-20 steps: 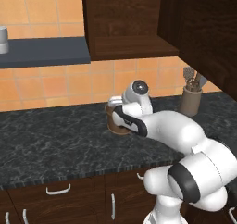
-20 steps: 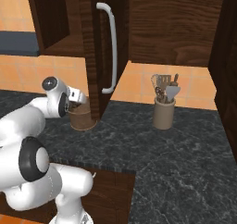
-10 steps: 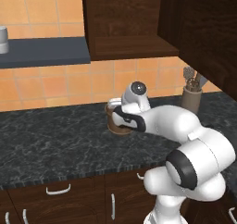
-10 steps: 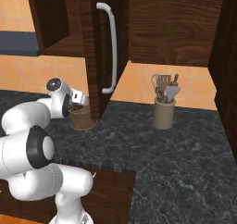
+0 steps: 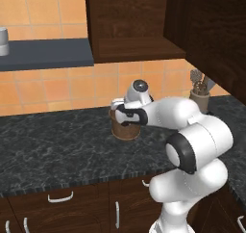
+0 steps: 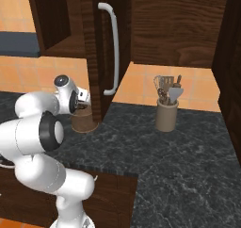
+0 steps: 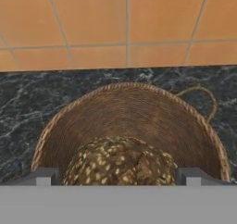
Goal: Open the cabinet, pick up the bread from the cabinet and place it in the basket. Then move the basket to the dining counter.
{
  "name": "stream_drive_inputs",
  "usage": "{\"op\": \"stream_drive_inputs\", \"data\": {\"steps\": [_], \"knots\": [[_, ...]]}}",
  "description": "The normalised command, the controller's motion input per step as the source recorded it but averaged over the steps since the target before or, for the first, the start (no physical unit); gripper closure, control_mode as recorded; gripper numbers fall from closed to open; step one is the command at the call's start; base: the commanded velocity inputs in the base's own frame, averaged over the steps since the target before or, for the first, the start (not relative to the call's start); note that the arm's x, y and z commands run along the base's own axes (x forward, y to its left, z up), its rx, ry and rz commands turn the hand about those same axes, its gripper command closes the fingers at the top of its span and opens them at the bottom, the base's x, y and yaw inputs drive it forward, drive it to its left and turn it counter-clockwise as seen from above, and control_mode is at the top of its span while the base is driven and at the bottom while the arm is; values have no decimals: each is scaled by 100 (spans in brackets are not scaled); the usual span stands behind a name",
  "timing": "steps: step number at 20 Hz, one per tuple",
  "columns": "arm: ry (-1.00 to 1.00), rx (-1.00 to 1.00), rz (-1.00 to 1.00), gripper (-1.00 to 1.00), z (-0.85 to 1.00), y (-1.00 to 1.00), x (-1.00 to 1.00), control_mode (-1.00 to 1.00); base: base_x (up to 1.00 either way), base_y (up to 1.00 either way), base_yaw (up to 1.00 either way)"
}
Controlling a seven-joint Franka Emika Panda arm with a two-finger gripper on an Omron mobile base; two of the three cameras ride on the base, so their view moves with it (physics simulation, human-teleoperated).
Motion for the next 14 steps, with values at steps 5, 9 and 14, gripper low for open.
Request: {"op": "stream_drive_inputs", "data": {"steps": [5,9,14], "knots": [[0,0,0,100,-36,0,27,-100,0,0,0],[3,0,0,100,-27,0,28,-100,0,0,0],[8,0,0,100,-25,0,30,-100,0,0,0]]}}
